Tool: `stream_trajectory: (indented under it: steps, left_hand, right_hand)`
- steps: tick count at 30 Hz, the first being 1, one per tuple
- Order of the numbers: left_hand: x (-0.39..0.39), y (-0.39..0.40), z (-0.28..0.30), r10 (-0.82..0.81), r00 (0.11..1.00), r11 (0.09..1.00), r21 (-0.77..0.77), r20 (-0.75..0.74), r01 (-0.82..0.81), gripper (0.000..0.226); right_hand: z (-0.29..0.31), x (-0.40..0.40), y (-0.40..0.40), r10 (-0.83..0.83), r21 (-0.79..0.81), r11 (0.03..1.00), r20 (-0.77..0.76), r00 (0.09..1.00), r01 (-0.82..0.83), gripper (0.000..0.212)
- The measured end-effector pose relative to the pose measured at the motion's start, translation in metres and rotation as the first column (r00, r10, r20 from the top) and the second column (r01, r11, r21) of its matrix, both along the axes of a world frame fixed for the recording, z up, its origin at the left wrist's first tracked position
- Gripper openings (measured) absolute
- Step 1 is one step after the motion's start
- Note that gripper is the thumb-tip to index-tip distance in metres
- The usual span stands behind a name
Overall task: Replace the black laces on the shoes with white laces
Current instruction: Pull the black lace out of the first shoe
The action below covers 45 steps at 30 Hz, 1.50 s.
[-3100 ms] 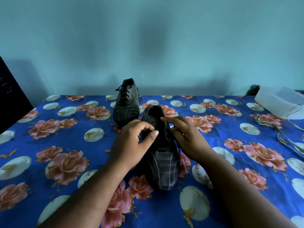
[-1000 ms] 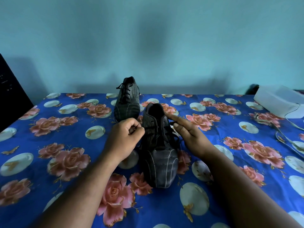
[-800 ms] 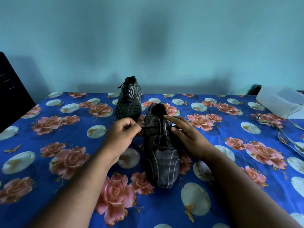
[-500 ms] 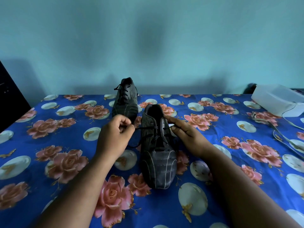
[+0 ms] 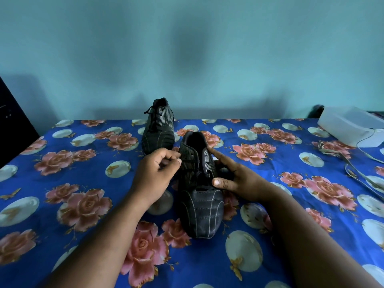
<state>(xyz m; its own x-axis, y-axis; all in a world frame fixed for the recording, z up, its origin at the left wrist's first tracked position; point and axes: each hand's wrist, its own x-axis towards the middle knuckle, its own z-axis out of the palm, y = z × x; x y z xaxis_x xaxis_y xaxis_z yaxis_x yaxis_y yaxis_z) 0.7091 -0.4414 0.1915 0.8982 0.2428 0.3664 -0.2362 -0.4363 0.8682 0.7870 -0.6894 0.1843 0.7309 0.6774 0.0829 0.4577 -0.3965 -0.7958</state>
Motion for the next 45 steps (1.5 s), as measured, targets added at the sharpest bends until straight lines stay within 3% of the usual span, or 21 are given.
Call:
stream_trajectory:
  steps: [2,6,8,10,11,13,16,18,21,23,26,31,35,38,43,45]
  left_hand:
    - [0.001,0.001,0.001,0.034,0.997,0.993,-0.113,-0.066,-0.041,0.009]
    - [0.001,0.006,0.003,0.137,0.986,0.957,-0.244,-0.096,-0.157,0.036]
    - [0.001,0.011,0.003,0.174,0.978,0.968,-0.16,-0.113,-0.191,0.025]
    - [-0.001,0.014,0.004,0.217,0.97,0.976,0.051,-0.107,-0.213,0.008]
    - [-0.001,0.015,0.004,0.222,0.971,0.968,0.14,-0.092,-0.208,0.017]
    - [-0.002,0.016,0.007,0.159,0.987,0.97,0.193,-0.03,-0.15,0.038]
    - [-0.006,0.017,0.014,-0.09,0.996,0.978,0.191,0.005,0.088,0.045]
    - [-0.014,0.015,0.021,-0.233,0.962,0.943,0.211,-0.139,0.259,0.056]
    - [-0.022,0.014,0.026,-0.299,0.836,0.883,0.199,-0.46,0.426,0.094]
    - [-0.021,0.016,0.024,-0.308,0.809,0.881,0.17,-0.501,0.441,0.106]
    - [-0.016,0.013,0.019,-0.342,0.839,0.911,0.069,-0.423,0.407,0.114]
    - [-0.003,0.001,0.006,-0.341,0.902,0.937,-0.016,-0.266,0.35,0.096]
    - [0.005,-0.003,0.003,-0.261,0.933,0.963,0.003,-0.246,0.27,0.085]
    - [0.005,-0.003,0.001,-0.243,0.938,0.966,0.027,-0.245,0.257,0.083]
    - [0.002,-0.008,-0.005,-0.197,0.962,0.967,0.126,-0.191,0.223,0.077]
    - [0.003,-0.008,-0.007,-0.179,0.97,0.963,0.17,-0.167,0.207,0.086]
  right_hand:
    - [-0.001,0.001,0.0,0.002,-0.003,1.0,0.002,1.0,-0.002,0.093]
    - [-0.001,0.001,0.0,0.001,0.007,1.0,-0.003,1.0,-0.001,0.093]
    - [-0.001,0.001,-0.001,-0.001,0.007,1.0,0.001,1.0,0.001,0.091]
    - [0.0,0.002,-0.002,-0.017,0.016,1.0,0.016,1.0,0.017,0.088]
    - [0.001,0.003,-0.003,-0.032,0.02,0.999,0.051,0.998,0.031,0.086]
    - [0.005,0.003,-0.007,-0.07,0.023,0.997,0.168,0.983,0.067,0.076]
    - [0.012,0.003,-0.014,-0.122,0.055,0.992,0.264,0.957,0.112,0.065]
    - [0.014,0.003,-0.018,-0.106,0.049,0.994,0.227,0.968,0.097,0.073]
    - [0.014,-0.001,-0.017,0.005,-0.027,1.0,0.151,0.989,-0.001,0.095]
    - [0.011,-0.002,-0.012,0.05,-0.075,0.996,0.133,0.99,-0.04,0.103]
    - [0.01,-0.002,-0.011,0.038,-0.073,0.997,0.096,0.995,-0.031,0.105]
    - [0.004,0.006,-0.008,-0.043,0.026,0.999,0.071,0.997,0.041,0.103]
    - [0.002,0.011,-0.007,-0.137,0.079,0.988,0.071,0.988,0.132,0.083]
    - [0.003,0.009,-0.004,-0.175,0.071,0.984,0.166,0.97,0.166,0.066]
    - [-0.002,0.002,0.016,-0.428,0.225,0.903,0.439,0.79,0.365,0.05]
    - [0.001,-0.004,0.026,-0.462,0.232,0.886,0.522,0.717,0.403,0.04]
